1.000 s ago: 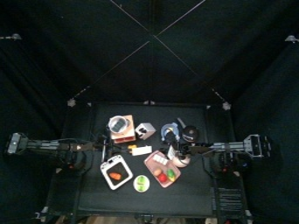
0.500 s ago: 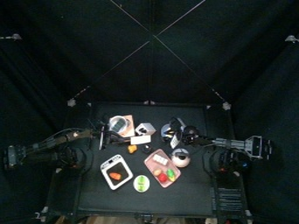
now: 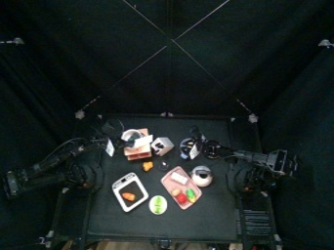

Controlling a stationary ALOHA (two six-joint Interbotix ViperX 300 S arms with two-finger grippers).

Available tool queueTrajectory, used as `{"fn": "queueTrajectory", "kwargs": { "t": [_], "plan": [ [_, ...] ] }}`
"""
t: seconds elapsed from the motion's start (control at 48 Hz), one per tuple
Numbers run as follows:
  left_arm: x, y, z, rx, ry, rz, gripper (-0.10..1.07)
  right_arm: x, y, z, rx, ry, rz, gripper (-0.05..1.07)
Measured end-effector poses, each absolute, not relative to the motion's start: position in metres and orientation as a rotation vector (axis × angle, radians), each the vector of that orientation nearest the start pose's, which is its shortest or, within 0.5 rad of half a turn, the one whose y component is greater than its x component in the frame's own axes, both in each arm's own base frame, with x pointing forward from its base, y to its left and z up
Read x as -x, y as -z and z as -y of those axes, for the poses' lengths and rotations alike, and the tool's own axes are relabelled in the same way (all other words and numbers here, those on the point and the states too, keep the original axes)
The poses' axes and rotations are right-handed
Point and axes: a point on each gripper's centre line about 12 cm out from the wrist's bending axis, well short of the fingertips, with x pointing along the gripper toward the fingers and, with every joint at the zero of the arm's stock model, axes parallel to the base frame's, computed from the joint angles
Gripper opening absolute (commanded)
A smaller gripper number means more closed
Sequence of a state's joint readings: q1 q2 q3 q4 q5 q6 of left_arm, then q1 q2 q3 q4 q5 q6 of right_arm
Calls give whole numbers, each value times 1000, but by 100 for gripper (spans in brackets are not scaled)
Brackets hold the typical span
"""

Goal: Place cleaver back in holder

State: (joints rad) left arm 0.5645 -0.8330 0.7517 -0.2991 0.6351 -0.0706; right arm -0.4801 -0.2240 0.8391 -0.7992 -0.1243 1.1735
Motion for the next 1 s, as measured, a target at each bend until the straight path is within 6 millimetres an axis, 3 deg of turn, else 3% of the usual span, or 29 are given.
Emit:
{"fn": "queueTrajectory", "kwargs": {
  "t": [0.396, 0.583, 1.0],
  "plan": [
    [-196, -315, -87, 493, -439, -481, 35, -322, -193, 155, -496, 433, -438, 39],
    [-196, -314, -89, 482, -447, -483, 35, -325, -184, 158, -507, 440, -458, 33],
    [-202, -309, -100, 469, -482, -542, 35, -341, -169, 171, -522, 456, -486, 33]
  ]
}}
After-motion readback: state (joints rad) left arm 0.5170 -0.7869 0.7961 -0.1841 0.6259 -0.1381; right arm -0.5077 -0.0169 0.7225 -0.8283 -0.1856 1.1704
